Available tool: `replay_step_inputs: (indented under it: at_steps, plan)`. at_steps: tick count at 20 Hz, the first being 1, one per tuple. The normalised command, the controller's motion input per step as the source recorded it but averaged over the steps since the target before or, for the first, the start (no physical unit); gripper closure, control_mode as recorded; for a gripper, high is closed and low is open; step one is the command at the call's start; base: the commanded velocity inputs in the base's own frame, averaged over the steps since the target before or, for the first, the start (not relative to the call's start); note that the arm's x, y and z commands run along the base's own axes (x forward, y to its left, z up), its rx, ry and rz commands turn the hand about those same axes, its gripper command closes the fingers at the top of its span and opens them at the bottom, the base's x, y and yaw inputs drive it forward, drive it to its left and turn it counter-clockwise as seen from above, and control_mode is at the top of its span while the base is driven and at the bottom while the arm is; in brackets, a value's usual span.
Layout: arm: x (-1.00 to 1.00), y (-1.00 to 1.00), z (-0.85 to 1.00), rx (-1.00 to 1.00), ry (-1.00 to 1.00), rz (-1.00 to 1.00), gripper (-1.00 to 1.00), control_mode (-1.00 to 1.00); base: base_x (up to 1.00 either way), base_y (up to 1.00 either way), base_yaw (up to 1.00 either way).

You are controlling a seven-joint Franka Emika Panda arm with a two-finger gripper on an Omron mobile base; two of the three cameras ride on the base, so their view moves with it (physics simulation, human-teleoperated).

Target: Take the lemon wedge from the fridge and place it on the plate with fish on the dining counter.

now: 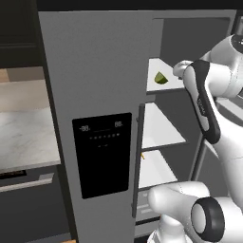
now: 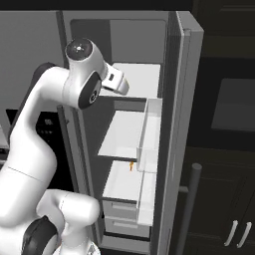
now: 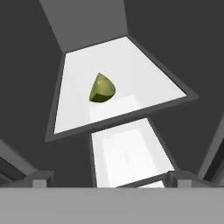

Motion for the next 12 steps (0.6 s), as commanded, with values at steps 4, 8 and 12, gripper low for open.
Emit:
replay_step_inputs:
  at_steps: [4, 8, 12]
  plan:
    - [0.33, -0.19, 0.04, 0.04, 0.01, 0.00, -1.00, -1.00, 0.00, 0.00, 0.00]
    - [0.28, -0.13, 0.00, 0.00, 0.01, 0.00, -1.00, -1.00, 0.00, 0.00, 0.00]
    - [0.31, -0.04, 0.00, 0.00, 0.00, 0.03, -1.00, -1.00, 0.00, 0.00, 0.00]
